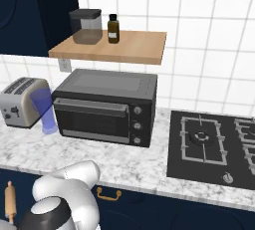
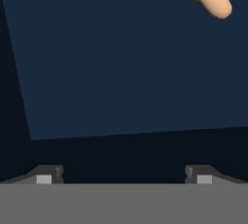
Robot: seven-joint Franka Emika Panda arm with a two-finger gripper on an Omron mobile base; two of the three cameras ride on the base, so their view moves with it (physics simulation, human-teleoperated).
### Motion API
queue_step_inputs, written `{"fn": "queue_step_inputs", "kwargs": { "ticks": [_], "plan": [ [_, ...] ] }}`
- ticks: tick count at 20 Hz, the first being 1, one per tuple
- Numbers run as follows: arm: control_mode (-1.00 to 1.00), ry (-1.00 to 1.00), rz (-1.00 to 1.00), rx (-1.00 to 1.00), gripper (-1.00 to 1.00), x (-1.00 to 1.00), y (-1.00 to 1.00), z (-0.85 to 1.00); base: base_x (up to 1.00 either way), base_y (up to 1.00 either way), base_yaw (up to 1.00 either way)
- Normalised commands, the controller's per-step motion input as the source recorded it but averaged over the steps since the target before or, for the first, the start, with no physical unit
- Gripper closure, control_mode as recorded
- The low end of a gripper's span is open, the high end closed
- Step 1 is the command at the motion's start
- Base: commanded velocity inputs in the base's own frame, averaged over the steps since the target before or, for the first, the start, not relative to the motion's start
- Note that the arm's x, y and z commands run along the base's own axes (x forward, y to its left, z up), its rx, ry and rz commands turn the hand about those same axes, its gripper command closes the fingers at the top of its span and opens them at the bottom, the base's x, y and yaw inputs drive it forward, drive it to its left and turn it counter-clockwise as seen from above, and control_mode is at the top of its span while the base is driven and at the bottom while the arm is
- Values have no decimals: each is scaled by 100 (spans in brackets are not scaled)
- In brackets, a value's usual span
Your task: Pick the rolling pin from the drawer and place it on the counter.
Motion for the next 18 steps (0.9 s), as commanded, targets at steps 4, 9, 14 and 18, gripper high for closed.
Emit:
{"fn": "queue_step_inputs", "kwargs": {
  "ticks": [4,9,14,18],
  "plan": [
    [-100,0,-9,-11,-100,-56,11,12,0,0,0],
    [-100,-7,0,-26,-100,37,-4,46,0,0,0],
    [-100,1,11,-25,-100,60,-3,39,0,0,0],
    [-100,-10,49,-11,-100,15,-28,0,0,0,0]
  ]
}}
